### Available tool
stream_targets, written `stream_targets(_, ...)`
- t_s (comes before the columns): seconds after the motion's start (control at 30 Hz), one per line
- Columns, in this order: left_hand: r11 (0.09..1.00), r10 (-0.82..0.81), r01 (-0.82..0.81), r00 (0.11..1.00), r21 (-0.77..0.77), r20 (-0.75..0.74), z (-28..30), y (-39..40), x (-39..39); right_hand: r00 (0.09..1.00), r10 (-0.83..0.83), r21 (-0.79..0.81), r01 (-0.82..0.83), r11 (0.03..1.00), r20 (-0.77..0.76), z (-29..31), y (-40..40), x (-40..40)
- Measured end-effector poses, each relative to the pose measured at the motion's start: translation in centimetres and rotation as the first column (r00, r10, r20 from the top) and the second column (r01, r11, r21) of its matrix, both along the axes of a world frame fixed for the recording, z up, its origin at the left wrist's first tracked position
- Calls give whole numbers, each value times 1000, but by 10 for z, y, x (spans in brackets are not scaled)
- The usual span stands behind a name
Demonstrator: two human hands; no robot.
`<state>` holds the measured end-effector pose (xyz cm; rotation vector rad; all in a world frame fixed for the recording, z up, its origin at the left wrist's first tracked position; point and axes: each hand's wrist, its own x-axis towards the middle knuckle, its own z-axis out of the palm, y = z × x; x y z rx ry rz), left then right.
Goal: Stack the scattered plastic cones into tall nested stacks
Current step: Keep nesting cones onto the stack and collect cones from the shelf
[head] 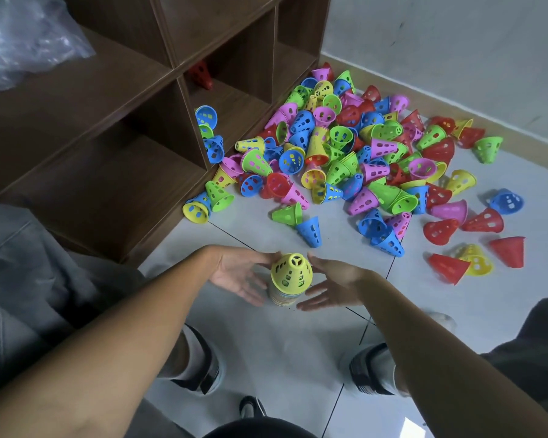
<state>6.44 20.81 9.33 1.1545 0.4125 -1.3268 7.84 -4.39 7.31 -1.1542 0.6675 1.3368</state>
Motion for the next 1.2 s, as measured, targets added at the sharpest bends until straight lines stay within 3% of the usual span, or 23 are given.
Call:
stream_targets(0.2, 992, 126, -126, 992, 17, 6, -4, -19, -5, 999, -46, 92, 44, 995, 23, -3, 18, 1)
stream_targets(0.4, 964, 265, -266, 961, 11, 75, -8, -32, -6, 986, -116, 44, 111, 993, 124, -6, 16, 9)
stream_targets(0.6, 877, 460, -473, 878, 89, 134, -12, -52, -2, 919, -317, 22, 321, 947, 233, -3, 22, 11)
stream_targets(0.73, 811, 557, -579, 808, 86, 190, -11, -62, 3, 877, -358, 41, 365, 930, 321, 5, 26, 9)
stream_targets(0.9, 760, 629, -646, 760, 76, 164, -10, -62, 10, 846, -438, 121, 422, 898, 304, 0, 28, 10)
stream_targets(1.1, 808, 537, -575, 809, 132, 238, -9, -55, 14, 824, -523, 103, 513, 852, 218, -5, 30, 15)
stream_targets(1.2, 808, 381, -526, 811, 266, 444, -8, -46, 22, 883, -330, -81, 375, 923, 334, 4, 30, 20)
